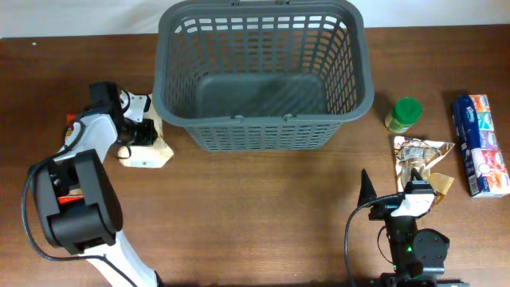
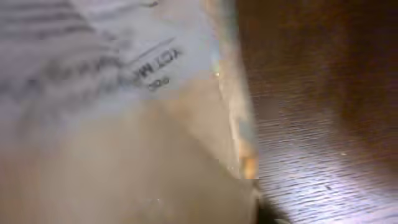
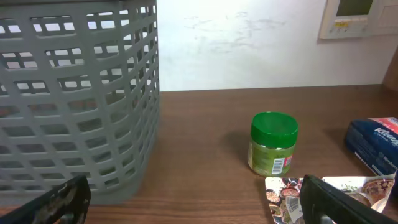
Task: Pack container
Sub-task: 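Lift the powder bag with the left gripper toward the basket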
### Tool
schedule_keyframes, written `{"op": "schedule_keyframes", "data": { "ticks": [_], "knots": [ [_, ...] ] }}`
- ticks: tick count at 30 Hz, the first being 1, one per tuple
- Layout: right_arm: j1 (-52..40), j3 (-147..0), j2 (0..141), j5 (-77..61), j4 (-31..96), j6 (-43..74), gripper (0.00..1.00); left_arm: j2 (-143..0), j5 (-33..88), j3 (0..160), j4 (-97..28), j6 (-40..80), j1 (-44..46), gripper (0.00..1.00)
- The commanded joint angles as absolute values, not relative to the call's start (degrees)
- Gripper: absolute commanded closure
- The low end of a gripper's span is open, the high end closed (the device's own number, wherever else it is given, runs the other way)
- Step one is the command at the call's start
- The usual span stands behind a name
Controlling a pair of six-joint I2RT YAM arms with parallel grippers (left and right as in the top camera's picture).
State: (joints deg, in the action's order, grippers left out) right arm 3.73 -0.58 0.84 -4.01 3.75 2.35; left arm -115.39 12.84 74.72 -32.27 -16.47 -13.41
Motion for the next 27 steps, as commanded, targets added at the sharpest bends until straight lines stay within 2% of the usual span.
{"op": "schedule_keyframes", "data": {
  "ticks": [1,12,21,27],
  "knots": [
    [4.2,-0.3,0.2,-4.7,4.0,1.9,0.01,-117.8,12.6,74.3,-33.0,-15.9,-13.4,0.98],
    [4.2,-0.3,0.2,-4.7,4.0,1.9,0.01,-114.3,12.6,80.3,-38.1,-15.6,-13.5,0.98],
    [4.2,-0.3,0.2,-4.7,4.0,1.9,0.01,-104.6,11.9,100.3,-46.0,-13.1,-13.5,0.98],
    [4.2,-0.3,0.2,-4.7,4.0,1.9,0.01,-98.3,12.2,111.2,-46.8,-11.6,-13.1,0.98]
  ]
}}
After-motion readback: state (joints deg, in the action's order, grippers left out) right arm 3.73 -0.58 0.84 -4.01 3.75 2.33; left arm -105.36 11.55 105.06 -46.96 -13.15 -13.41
